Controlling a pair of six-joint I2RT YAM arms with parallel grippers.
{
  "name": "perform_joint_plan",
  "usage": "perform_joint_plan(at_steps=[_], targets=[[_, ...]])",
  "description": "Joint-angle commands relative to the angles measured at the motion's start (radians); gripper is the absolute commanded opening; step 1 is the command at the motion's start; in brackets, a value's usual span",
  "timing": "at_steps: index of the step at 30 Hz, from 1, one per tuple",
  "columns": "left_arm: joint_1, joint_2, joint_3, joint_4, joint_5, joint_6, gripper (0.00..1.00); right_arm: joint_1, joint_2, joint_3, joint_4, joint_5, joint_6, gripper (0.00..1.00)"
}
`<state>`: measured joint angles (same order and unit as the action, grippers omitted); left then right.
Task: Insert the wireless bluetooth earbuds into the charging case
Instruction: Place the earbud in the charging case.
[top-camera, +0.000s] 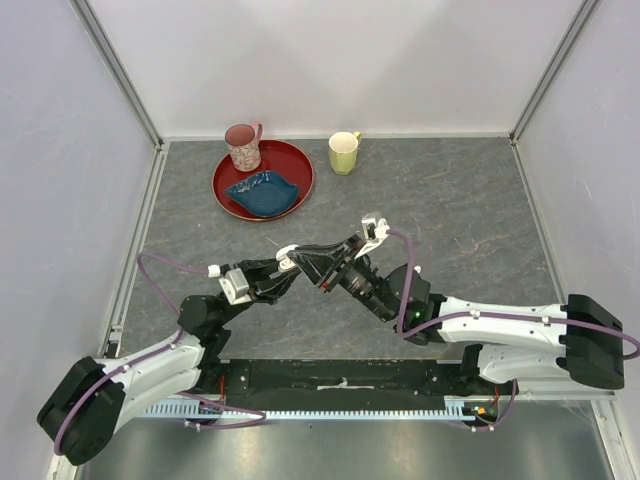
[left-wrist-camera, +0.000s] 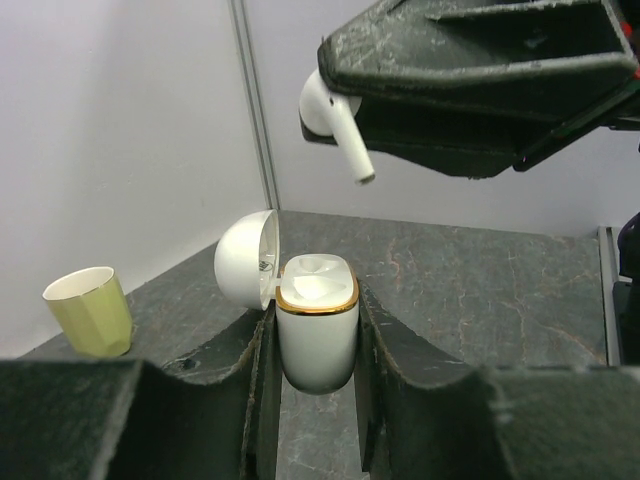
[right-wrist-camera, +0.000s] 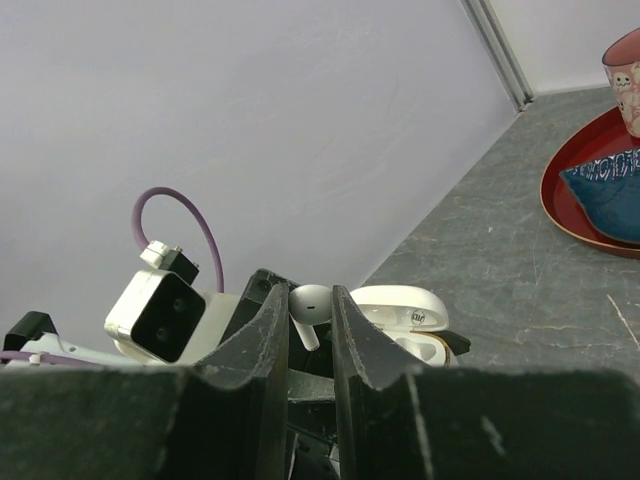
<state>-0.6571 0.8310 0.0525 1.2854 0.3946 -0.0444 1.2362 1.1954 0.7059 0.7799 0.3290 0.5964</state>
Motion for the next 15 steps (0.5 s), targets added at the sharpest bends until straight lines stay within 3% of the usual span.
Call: perform_joint_plan(at_steps=[1, 15], targets=[[-0.006, -0.006, -0.02, 0.195, -0.02, -0.028, 0.02, 0.023, 0.029, -0.009, 0.087, 0.056, -0.044, 0.0], [-0.006, -0.047, -0.017, 0.173, -0.016, -0.034, 0.02, 0.045, 0.079, -0.022, 0.14, 0.13, -0.075, 0.0]])
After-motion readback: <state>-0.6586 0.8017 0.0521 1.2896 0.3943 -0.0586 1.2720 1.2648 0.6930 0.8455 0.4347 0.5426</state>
